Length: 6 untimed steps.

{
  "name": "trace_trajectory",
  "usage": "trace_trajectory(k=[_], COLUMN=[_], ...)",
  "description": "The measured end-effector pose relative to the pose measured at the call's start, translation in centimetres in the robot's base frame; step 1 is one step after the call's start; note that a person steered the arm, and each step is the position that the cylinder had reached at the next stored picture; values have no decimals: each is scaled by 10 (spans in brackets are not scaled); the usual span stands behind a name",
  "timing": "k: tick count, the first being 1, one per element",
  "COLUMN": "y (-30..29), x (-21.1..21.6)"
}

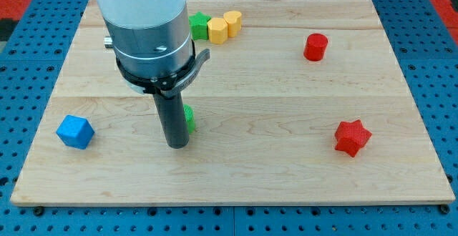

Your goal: Place the green circle below the green star

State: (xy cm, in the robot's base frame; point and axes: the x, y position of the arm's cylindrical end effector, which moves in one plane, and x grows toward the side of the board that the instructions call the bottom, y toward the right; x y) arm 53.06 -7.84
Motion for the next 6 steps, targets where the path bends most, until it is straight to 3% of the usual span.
trace_trajectory(k=[2, 6], y=[6, -14], x=[-32, -47])
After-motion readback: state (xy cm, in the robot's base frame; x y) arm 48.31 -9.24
